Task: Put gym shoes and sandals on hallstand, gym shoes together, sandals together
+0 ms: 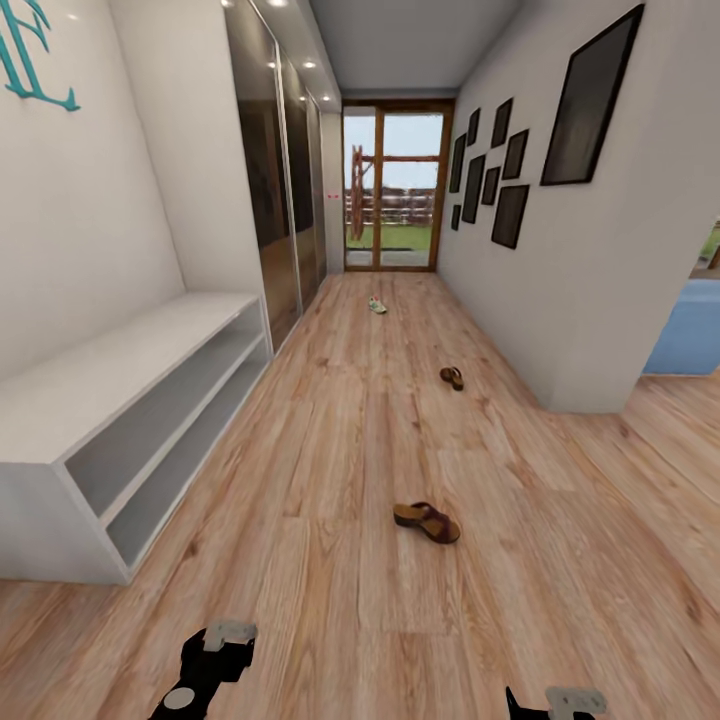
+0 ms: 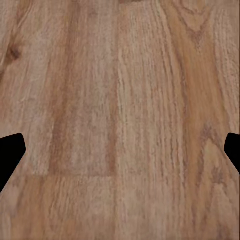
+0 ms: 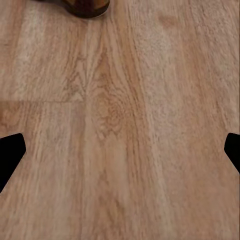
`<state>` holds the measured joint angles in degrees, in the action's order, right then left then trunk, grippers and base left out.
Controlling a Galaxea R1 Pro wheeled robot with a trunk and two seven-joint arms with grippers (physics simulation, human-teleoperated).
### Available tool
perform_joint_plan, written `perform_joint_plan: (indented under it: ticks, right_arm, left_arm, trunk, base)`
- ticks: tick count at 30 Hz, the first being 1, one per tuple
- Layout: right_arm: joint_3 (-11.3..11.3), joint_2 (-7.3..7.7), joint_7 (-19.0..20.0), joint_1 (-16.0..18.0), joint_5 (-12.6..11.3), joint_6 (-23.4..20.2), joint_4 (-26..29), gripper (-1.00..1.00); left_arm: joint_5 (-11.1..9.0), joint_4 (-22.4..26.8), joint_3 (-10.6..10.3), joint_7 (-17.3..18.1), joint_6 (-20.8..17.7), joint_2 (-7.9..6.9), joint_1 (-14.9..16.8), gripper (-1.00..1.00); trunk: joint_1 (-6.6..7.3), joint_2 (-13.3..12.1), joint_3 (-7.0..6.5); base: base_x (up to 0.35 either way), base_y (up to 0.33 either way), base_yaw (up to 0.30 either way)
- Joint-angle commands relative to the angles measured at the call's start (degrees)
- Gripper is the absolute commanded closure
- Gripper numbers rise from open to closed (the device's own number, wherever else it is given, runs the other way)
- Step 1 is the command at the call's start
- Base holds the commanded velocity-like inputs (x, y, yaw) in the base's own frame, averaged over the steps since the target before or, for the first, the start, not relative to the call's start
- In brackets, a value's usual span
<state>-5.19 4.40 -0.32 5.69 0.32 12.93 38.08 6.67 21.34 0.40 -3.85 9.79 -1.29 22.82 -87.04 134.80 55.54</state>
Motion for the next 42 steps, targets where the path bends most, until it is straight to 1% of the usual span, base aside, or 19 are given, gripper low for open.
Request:
perform_joint_plan:
  ticks: [1,6,10,35,42]
  right_arm:
    - [0.0,0.0,0.0,0.0,0.0,0.2,0.0,-1.0]
    - [-0.1,0.0,0.0,0.0,0.0,0.2,0.0,-1.0]
    - [-0.1,0.0,0.0,0.0,0.0,0.2,0.0,-1.0]
    - [-0.1,0.0,0.0,0.0,0.0,0.2,-0.1,-1.0]
    - [-0.1,0.0,0.0,0.0,0.0,0.2,-0.1,-1.0]
  left_arm:
    - [0.6,-0.1,0.0,-0.3,0.2,0.0,0.0,-1.0]
    - [0.6,-0.1,0.0,-0.3,0.2,0.0,0.0,-1.0]
    - [0.6,-0.1,0.0,-0.3,0.2,0.01,0.0,-1.0]
    - [0.6,-0.1,0.0,-0.2,0.2,0.06,0.0,-1.0]
    - [0.6,-0.1,0.0,-0.2,0.2,0.06,0.0,-1.0]
  trunk:
    - [-0.02,0.0,0.05]
    - [-0.02,0.0,0.05]
    - [-0.02,0.0,0.05]
    - [-0.02,0.0,0.05]
    - [-0.02,0.0,0.05]
  base:
    - [0.332,0.088,0.0]
    - [0.326,0.138,-0.02]
    - [0.297,0.208,-0.195]
    - [0.275,0.24,-0.271]
    - [0.134,0.09,-0.274]
